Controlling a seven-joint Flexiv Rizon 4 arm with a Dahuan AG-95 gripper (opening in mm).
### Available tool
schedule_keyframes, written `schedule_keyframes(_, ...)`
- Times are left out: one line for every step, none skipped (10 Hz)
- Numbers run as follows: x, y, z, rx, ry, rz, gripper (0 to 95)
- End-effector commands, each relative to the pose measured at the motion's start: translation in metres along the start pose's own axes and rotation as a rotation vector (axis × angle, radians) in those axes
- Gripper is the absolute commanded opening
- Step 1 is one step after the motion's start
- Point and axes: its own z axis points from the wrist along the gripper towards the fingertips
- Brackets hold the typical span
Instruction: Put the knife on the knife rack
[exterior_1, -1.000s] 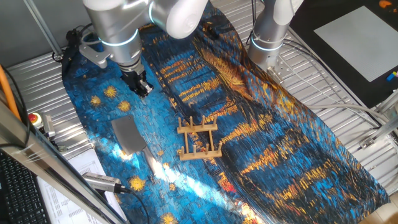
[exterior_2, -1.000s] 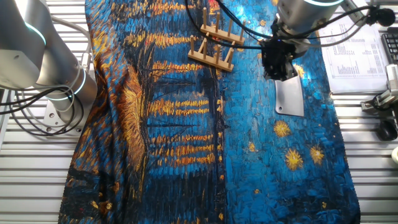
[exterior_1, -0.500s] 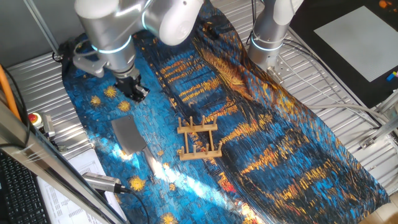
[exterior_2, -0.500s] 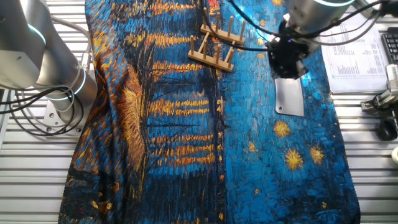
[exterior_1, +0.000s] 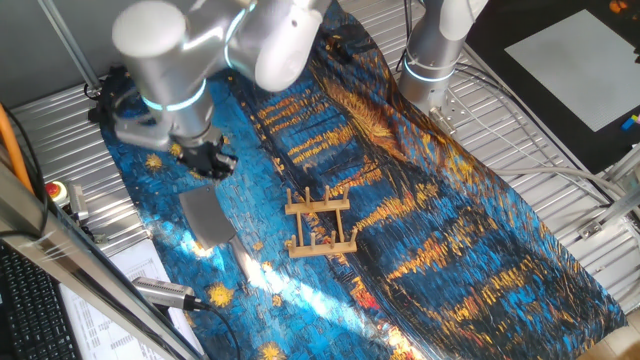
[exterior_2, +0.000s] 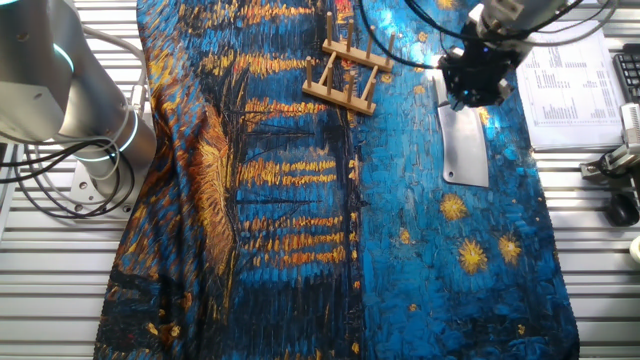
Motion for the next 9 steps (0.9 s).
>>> schedule_keyframes(-0.0011,0.0002,0.0063,0.019,-0.020,-0.050,0.0)
schedule_keyframes(-0.0011,0.0001,0.0071,0.019,-0.016,-0.058,0.0)
schedule_keyframes(-0.0010,-0.0002,0.0086,0.018,-0.015,-0.077,0.0)
schedule_keyframes(-0.0010,-0.0004,0.0095,0.017,-0.015,-0.091,0.0)
schedule_keyframes(-0.0010,-0.0004,0.0095,0.011,-0.016,-0.120,0.0)
schedule_keyframes(-0.0010,-0.0004,0.0095,-0.003,-0.033,-0.143,0.0)
schedule_keyframes(-0.0010,-0.0004,0.0095,-0.005,-0.032,-0.166,0.0)
schedule_keyframes(-0.0010,-0.0004,0.0095,0.003,-0.022,-0.195,0.0)
schedule_keyframes(-0.0010,-0.0004,0.0095,0.002,-0.024,-0.233,0.0)
